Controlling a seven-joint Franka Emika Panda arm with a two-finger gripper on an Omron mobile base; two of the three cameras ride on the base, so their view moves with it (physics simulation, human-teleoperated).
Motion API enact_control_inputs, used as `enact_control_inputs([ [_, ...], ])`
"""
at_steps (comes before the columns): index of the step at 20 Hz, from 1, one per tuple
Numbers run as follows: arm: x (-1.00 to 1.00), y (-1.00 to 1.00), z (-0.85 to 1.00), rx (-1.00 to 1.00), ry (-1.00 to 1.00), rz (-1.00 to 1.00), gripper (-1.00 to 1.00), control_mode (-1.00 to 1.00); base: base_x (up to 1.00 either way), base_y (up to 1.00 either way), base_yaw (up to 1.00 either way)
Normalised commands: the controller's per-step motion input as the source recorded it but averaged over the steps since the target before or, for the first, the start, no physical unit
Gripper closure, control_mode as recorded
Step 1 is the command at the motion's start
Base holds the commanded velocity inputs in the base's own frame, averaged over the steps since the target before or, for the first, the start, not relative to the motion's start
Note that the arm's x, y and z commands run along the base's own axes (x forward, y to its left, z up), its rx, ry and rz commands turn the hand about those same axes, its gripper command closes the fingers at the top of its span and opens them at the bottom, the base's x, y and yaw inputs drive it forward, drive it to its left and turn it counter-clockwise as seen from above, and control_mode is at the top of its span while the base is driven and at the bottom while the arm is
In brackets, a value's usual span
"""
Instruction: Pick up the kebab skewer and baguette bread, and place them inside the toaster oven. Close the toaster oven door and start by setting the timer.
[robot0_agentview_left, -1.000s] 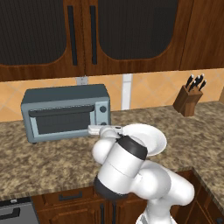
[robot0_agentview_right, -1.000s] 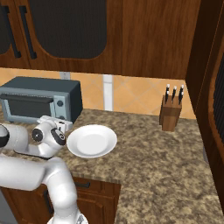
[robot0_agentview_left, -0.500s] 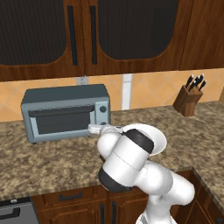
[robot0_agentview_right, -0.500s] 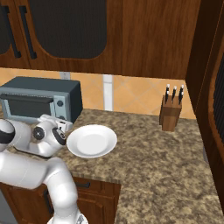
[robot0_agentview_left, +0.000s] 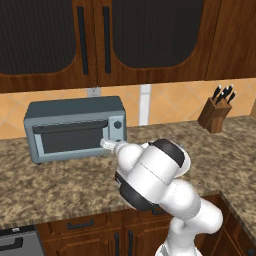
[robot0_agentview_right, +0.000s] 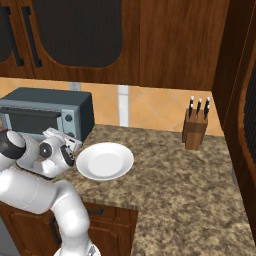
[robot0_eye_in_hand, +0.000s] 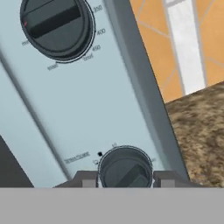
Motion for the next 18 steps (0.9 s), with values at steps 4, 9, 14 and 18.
enact_control_inputs([
  [4, 0.0, -0.07, 0.0, 0.29, -0.15, 0.0, 1.0, -1.0, 0.0, 0.0, 0.0],
  [9, 0.0, -0.16, 0.0, 0.35, -0.18, 0.01, 1.0, -1.0, 0.0, 0.0, 0.0],
  [14, 0.0, -0.26, 0.0, 0.42, -0.19, 0.03, 1.0, -1.0, 0.0, 0.0, 0.0],
  [18, 0.0, -0.25, 0.0, 0.45, -0.16, 0.02, 1.0, -1.0, 0.0, 0.0, 0.0],
])
